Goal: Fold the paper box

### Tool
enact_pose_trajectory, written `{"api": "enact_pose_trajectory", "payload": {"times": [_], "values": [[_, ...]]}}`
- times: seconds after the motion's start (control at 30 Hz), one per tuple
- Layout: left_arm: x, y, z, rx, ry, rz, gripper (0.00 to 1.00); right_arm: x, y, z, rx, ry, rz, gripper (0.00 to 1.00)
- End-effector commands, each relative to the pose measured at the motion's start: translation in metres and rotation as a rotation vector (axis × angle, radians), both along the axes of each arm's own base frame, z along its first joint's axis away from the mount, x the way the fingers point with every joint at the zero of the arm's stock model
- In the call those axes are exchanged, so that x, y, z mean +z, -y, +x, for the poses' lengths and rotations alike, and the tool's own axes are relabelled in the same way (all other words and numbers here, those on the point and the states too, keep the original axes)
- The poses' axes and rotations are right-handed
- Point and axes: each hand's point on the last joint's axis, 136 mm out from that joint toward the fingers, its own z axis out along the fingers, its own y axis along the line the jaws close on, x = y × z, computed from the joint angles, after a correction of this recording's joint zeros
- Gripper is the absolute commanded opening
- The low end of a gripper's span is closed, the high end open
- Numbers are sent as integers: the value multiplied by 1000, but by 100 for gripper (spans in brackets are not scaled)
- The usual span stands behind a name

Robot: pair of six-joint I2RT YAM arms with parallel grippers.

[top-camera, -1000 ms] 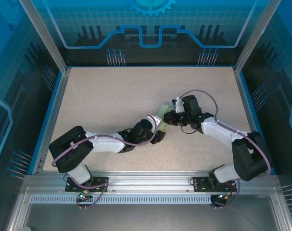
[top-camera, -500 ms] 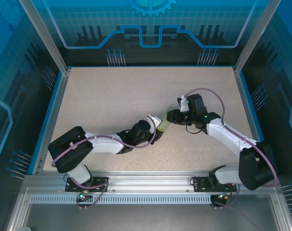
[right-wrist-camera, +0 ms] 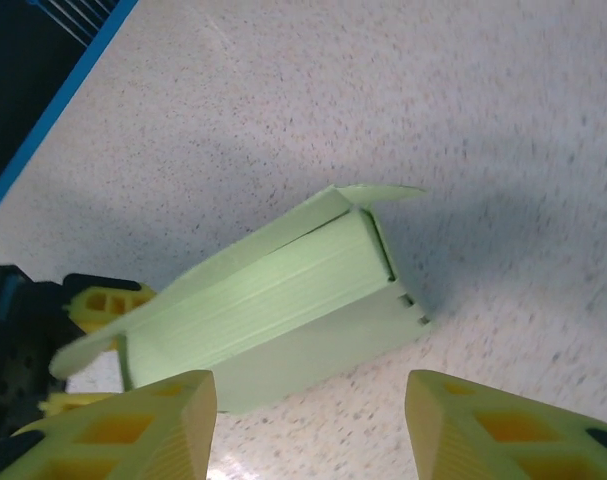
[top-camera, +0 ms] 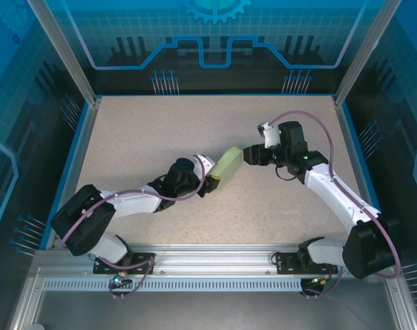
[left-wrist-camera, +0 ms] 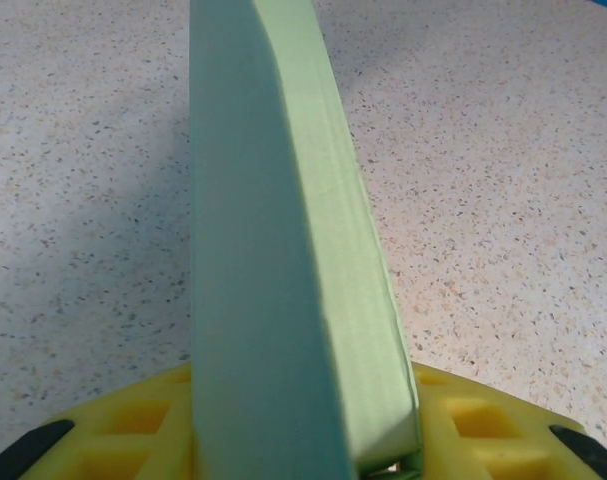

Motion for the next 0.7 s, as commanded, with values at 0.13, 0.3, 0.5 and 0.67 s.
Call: {"api": "enact_pose_trajectory", "payload": {"times": [0.13,0.3,0.5,0.67], "values": [[7,-1,-13,-219,-10,13,32,6,-1,9,241,252,-223,55],[10,-8,-7,-250,-35,-17,31,-3,2,13,351,313,-358,55],[8,-11,-10,-298,-30,-10,31,-24,-10,16,514,334,-397,54],[7,-13,-12,-311,-26,2,31,-35,-18,23,592,365,-424,52]]}}
